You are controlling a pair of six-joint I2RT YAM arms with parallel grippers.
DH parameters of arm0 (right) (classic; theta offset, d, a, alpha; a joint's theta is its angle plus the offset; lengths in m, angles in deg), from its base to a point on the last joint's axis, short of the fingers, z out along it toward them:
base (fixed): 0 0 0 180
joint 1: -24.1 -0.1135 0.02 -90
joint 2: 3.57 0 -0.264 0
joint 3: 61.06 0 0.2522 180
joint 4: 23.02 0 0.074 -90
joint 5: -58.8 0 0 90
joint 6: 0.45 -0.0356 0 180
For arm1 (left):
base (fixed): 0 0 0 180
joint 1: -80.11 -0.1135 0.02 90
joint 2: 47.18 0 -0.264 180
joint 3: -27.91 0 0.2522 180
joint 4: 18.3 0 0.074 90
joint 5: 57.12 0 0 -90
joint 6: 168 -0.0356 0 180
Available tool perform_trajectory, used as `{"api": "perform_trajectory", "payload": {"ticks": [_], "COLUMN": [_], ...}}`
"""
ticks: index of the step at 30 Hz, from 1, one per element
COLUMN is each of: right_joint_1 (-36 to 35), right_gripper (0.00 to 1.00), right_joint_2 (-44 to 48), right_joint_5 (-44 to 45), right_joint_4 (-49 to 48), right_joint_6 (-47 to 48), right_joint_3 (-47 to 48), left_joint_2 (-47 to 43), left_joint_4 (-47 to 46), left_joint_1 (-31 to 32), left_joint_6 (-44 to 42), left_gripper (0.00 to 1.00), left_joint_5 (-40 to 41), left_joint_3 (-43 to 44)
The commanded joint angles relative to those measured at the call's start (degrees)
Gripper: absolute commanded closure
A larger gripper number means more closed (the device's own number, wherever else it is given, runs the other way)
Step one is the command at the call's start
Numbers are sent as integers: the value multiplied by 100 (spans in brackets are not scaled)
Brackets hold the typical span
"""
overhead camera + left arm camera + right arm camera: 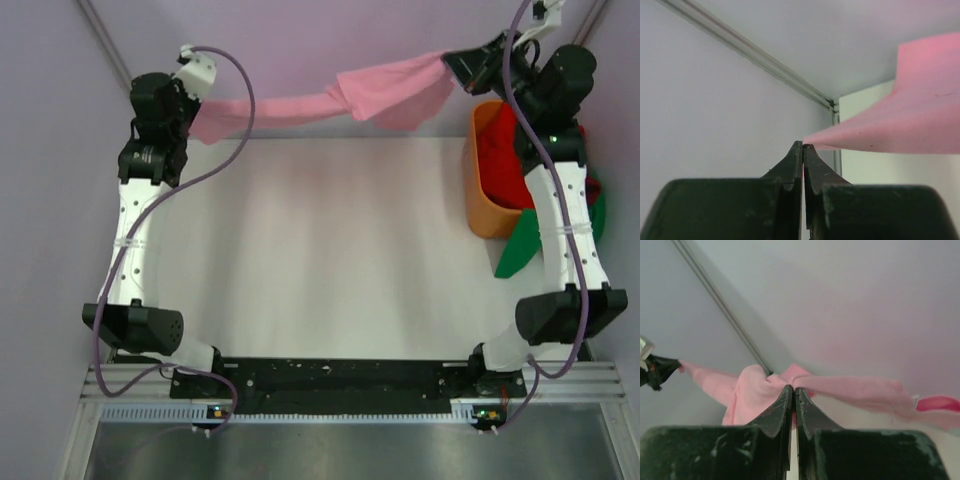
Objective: Fold and stack the t-shirts
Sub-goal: Flatten out the tshirt
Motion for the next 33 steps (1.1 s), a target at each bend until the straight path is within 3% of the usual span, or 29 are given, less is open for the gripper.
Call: {"api": "perform_trajectory", "payload": {"ticks": [1, 4, 5, 8, 9, 11, 13, 15, 19, 25, 33], "right_joint_1": [11, 11, 11, 2, 11, 46, 186, 476, 398, -1260, -2405], "right_gripper": [100, 100, 100, 99, 88, 61, 47, 44, 41, 43, 44], "right_joint_2": [880, 1293, 1364, 1382, 1330, 1207, 1005, 978, 1197, 848, -612], "right_joint_5": [-623, -791, -783, -678, -564, 145, 999, 1316, 2029, 1556, 1889], "right_joint_4": [-200, -148, -78, 299, 440, 1027, 1433, 1487, 1513, 1627, 2155], "right_joint_6": [174, 253, 297, 517, 596, 754, 755, 658, 956, 2563, 2679], "right_joint_3": [-1905, -3416, -3830, -4658, -4861, -5020, -5021, -5117, -5144, -4811, -4055], "left_joint_2": [-340, -499, -499, -508, -499, -482, -446, -411, -262, 256, 819], "left_joint_4": [458, 1432, 1818, 2690, 2867, 2965, 2930, 2650, 2061, 1550, 1313], "left_joint_1": [-43, -34, -25, -17, 1, 1, -8, -25, -69, -210, -587], "left_joint_6": [-268, -732, -925, -1541, -1682, -1841, -1885, -1754, -1499, -1244, -674], "left_gripper": [100, 100, 95, 58, 50, 44, 43, 43, 44, 48, 48], "left_joint_5": [-749, -1915, -2250, -2964, -3061, -3045, -2879, -2580, -2193, -2446, -2640], "left_joint_3": [-1192, -2080, -2396, -3249, -3539, -4041, -4262, -4385, -4369, -3877, -3393]}}
